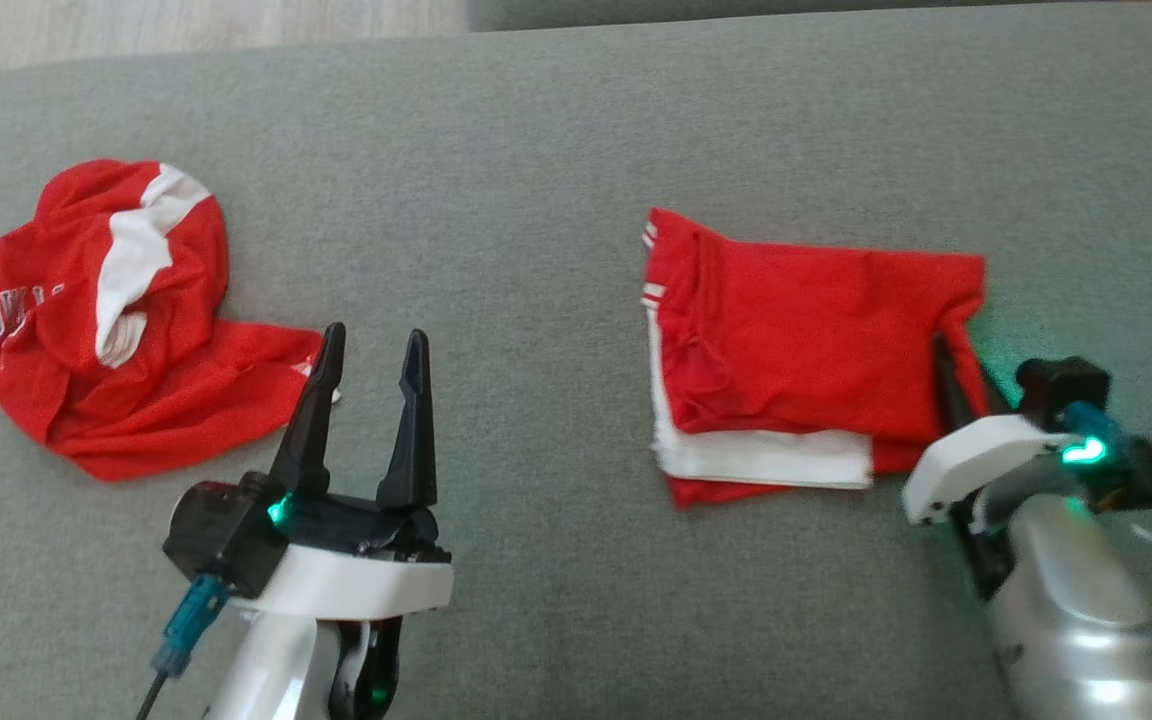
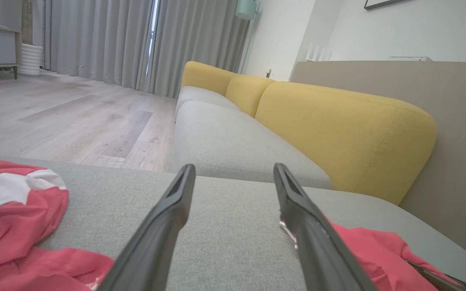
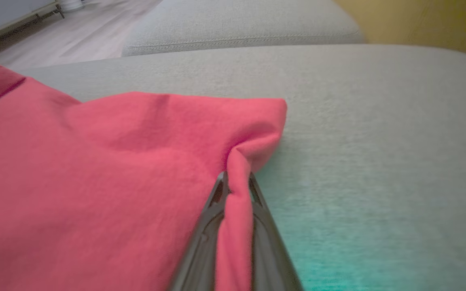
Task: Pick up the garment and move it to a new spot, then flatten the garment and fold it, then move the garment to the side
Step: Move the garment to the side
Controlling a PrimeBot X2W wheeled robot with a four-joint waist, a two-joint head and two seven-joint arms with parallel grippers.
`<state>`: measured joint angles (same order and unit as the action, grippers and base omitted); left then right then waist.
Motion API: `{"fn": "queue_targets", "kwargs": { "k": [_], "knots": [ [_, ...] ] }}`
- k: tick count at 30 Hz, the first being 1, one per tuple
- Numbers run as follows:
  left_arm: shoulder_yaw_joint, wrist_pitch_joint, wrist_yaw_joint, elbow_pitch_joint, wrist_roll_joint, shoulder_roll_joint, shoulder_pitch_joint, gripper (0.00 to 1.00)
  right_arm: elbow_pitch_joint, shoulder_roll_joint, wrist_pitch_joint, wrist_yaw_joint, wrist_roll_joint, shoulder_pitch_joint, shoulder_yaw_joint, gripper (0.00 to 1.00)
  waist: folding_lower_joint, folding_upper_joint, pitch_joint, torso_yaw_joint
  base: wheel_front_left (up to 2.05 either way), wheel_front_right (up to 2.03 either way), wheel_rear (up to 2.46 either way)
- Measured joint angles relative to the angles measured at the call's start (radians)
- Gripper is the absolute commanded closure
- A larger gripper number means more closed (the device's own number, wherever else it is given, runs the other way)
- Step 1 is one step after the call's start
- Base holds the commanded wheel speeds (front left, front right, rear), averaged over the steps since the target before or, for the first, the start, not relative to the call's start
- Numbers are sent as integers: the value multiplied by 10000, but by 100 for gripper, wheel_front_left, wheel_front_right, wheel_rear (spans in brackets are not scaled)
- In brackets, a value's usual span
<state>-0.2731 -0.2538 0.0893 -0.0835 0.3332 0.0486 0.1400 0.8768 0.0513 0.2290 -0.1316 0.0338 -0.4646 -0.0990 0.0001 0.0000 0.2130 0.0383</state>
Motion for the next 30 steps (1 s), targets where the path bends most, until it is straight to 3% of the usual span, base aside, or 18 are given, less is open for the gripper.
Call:
{"fn": "queue_targets", "kwargs": {
  "k": [5, 13, 17, 22, 30],
  "knots": [
    [4, 0, -4, 63, 0, 0, 2, 0, -441, 828, -65, 0, 974, -23, -372, 100, 0, 0, -71, -206, 0, 0, 0],
    [-161, -2, -8, 238, 2, -2, 408, 0, -454, 3292, -562, 0, 1210, -774, -431, 100, 0, 0, 182, -230, 0, 0, 0],
    [-174, -17, -6, 278, 4, -4, 448, 0, -178, 4224, -836, 0, 1164, -1222, -671, 100, 0, 0, 356, -128, 0, 0, 0],
    [-180, -29, -2, 272, 4, -4, 459, 0, 222, 4734, -968, 0, 1170, -1448, -1026, 100, 0, 0, 498, 70, 0, 0, 0],
    [-171, -29, 0, 268, 4, -6, 552, 0, 529, 4794, -884, 0, 1375, -1732, -1363, 100, 0, 0, 611, 247, 0, 0, 0]
  ]
}}
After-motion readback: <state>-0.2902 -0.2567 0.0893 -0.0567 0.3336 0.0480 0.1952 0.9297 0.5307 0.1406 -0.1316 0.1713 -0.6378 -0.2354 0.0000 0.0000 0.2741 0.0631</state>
